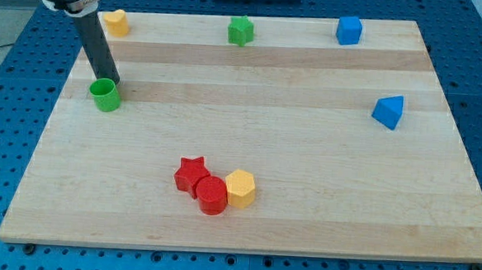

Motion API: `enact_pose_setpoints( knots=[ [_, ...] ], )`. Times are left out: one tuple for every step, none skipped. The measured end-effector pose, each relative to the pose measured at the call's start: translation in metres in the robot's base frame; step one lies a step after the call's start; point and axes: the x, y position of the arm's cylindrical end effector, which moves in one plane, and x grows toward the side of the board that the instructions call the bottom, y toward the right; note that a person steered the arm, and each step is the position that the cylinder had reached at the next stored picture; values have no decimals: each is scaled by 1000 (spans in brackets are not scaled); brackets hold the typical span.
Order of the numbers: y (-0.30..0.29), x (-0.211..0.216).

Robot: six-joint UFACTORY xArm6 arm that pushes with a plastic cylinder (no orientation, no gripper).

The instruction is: Move the green circle towards red blocks

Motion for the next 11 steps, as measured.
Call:
enact_pose_setpoints(
  knots=[
    [25,20],
    [103,39],
    [64,4],
    [39,25],
    [30,55],
    [14,33],
    [-28,34],
    [42,69],
    [54,86],
    [-1,57],
    [-25,70]
  ],
)
